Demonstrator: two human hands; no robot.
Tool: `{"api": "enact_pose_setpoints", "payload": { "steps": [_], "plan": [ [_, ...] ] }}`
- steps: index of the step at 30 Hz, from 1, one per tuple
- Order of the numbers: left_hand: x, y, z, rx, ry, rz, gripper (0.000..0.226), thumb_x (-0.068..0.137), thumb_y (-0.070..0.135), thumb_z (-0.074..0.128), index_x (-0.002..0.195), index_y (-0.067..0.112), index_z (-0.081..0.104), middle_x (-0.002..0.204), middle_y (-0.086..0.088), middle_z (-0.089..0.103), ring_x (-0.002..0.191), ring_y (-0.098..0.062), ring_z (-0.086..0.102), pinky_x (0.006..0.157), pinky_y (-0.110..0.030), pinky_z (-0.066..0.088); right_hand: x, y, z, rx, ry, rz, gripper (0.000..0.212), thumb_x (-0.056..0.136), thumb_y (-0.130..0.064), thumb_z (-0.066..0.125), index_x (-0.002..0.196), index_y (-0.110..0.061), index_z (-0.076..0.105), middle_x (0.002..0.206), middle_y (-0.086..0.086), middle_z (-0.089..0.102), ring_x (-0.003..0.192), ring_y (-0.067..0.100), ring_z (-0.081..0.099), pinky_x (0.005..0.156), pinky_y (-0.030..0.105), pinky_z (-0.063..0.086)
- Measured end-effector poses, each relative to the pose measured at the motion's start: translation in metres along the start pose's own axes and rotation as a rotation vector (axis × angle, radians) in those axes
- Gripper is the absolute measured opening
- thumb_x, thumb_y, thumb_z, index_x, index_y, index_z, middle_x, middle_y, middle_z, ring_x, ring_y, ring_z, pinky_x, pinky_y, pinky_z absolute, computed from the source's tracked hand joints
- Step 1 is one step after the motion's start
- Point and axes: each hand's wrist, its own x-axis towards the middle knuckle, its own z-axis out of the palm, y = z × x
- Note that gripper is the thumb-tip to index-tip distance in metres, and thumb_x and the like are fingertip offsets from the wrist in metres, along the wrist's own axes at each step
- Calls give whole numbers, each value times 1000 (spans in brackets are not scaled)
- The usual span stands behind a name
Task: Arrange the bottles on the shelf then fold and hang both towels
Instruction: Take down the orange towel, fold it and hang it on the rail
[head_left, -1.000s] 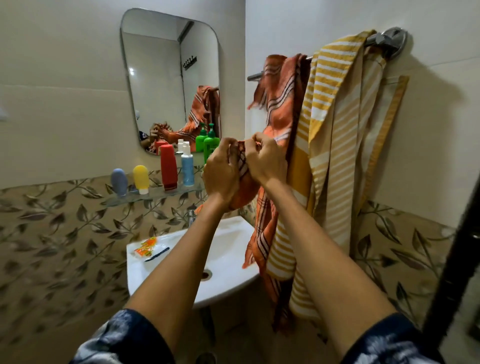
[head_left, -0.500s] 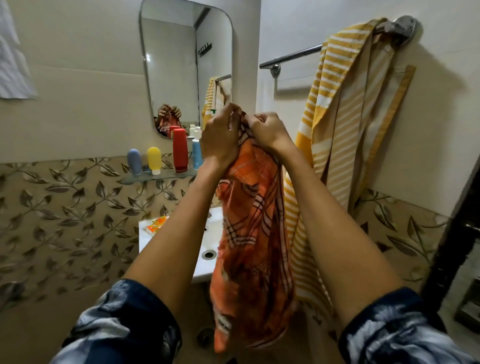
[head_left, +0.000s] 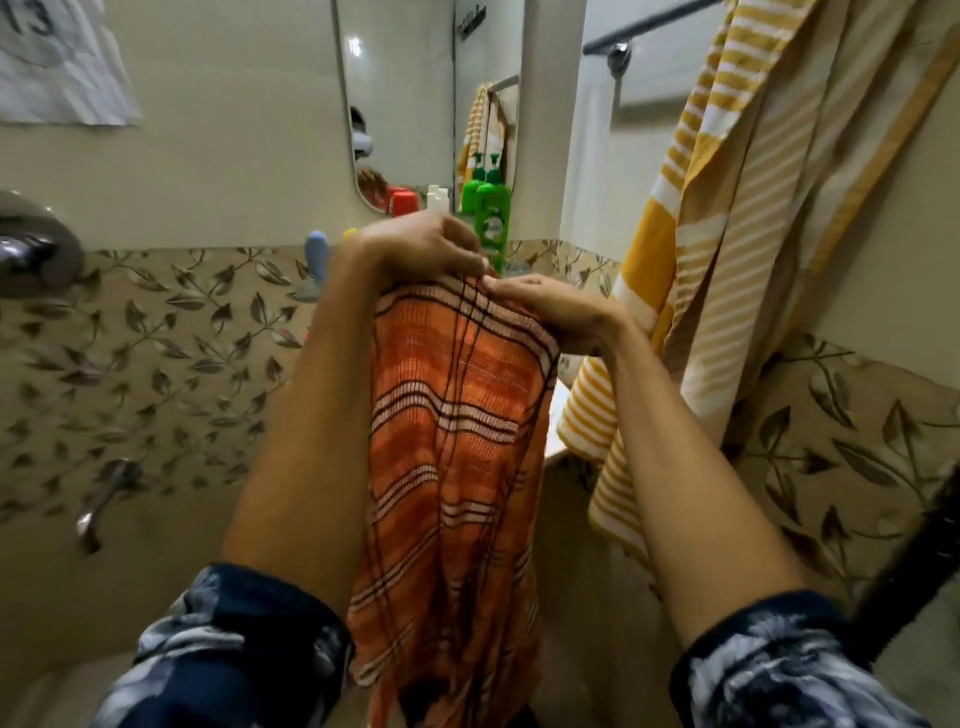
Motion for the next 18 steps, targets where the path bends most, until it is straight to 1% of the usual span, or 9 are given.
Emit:
{"api": "enact_pose_setpoints", "payload": {
  "steps": [3, 4, 6, 8, 11, 13, 14, 16, 18],
  "plan": [
    [-10, -1, 6, -21, 45, 17, 13, 91, 31, 54, 89, 26, 66, 83, 4, 64, 70, -11, 60, 60, -21, 46, 4, 11, 9, -1, -42, -20, 45, 94, -44, 43, 120, -10, 57, 115, 12, 65, 103, 28, 63, 89, 38, 54],
    [-14, -2, 8, -20, 58, 17, 13, 91, 31, 54, 85, 27, 65, 82, 4, 64, 69, -9, 59, 59, -21, 45, 5, 18, 13, 22, -65, -34, 49, 90, -49, 44, 122, -13, 55, 119, 11, 65, 108, 27, 63, 89, 38, 56],
    [-19, -7, 12, -14, 70, -7, 14, 91, 32, 54, 85, 28, 66, 82, 5, 64, 70, -8, 60, 59, -20, 45, 8, 33, 19, 57, -122, -35, 54, 80, -58, 49, 121, -23, 54, 114, 3, 70, 105, 20, 66, 81, 32, 57],
    [-25, -14, 17, -13, 51, -47, 16, 91, 33, 53, 95, 24, 67, 85, 6, 65, 73, -8, 61, 59, -18, 45, 11, 52, 26, 46, -181, 23, 64, 70, -68, 55, 118, -26, 55, 109, -1, 72, 101, 17, 68, 80, 32, 57],
    [-33, -27, 22, -29, 30, -96, 19, 92, 33, 52, 101, 23, 66, 85, 8, 64, 74, -6, 61, 58, -16, 44, 14, 89, 35, -8, -242, 140, 88, 49, -82, 64, 119, -27, 54, 118, 2, 67, 109, 20, 64, 94, 42, 52],
    [-39, -37, 24, -50, 28, -132, 19, 91, 33, 53, 100, 23, 66, 83, 8, 65, 72, -6, 61, 58, -16, 44, 13, 114, 41, -30, -281, 198, 97, 41, -84, 66, 119, -26, 54, 125, 5, 62, 114, 23, 60, 101, 48, 45],
    [-41, -42, 25, -56, 21, -153, 20, 91, 33, 53, 100, 21, 67, 84, 7, 66, 73, -7, 62, 59, -17, 44, 13, 123, 43, -28, -294, 218, 100, 39, -83, 68, 118, -23, 55, 127, 8, 60, 113, 25, 59, 103, 48, 44],
    [-45, -56, 26, -83, -12, -208, 20, 91, 30, 54, 102, 17, 65, 88, 2, 66, 76, -13, 63, 62, -20, 47, 12, 134, 45, -36, -278, 233, 103, 35, -82, 71, 114, -16, 58, 129, 15, 59, 108, 26, 61, 99, 43, 48],
    [-48, -69, 31, -179, -55, -275, 18, 91, 25, 54, 105, 15, 59, 97, -4, 63, 81, -18, 63, 66, -25, 52, 15, 135, 44, -36, -236, 192, 98, 38, -80, 72, 109, -13, 62, 122, 15, 64, 101, 23, 66, 89, 35, 55]
  ]
}}
